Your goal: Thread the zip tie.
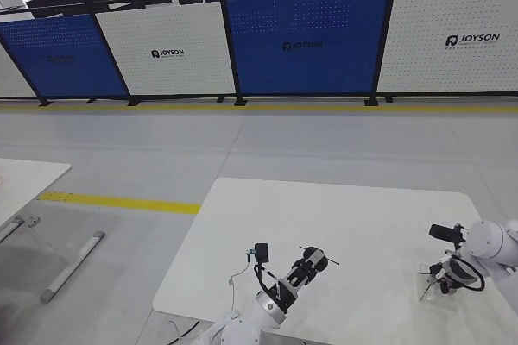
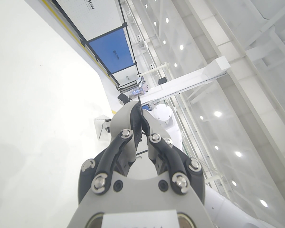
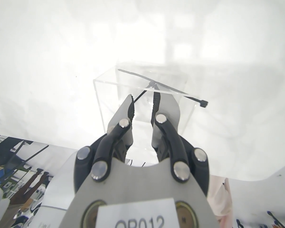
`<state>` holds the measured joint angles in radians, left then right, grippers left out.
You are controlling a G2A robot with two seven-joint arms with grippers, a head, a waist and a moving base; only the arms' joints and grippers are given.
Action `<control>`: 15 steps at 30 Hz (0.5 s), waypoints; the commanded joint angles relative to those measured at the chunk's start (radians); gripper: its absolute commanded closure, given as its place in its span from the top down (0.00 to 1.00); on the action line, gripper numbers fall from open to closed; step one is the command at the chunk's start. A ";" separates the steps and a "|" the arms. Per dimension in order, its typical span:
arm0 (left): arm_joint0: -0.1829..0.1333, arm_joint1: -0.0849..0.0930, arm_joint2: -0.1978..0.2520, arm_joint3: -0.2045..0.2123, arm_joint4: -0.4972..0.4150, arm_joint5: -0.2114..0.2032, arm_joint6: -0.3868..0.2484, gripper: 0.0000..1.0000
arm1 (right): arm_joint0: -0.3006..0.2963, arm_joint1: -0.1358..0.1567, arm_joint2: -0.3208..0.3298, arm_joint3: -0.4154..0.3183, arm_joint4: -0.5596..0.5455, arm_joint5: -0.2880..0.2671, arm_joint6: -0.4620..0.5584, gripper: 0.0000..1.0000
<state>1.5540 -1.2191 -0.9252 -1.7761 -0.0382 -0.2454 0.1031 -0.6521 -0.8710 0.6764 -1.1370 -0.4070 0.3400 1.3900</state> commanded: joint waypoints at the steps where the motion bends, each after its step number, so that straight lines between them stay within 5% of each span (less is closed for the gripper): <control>1: 0.000 0.000 0.000 0.000 0.000 0.000 0.000 0.00 | 0.005 -0.006 -0.005 0.008 -0.004 0.000 0.000 0.20; 15: 0.000 0.000 0.000 0.000 0.000 0.000 0.000 0.00 | 0.036 -0.045 -0.028 0.069 -0.017 0.000 0.000 0.07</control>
<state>1.5540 -1.2191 -0.9252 -1.7761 -0.0382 -0.2454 0.1031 -0.6178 -0.9146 0.6492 -1.0705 -0.4237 0.3400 1.3900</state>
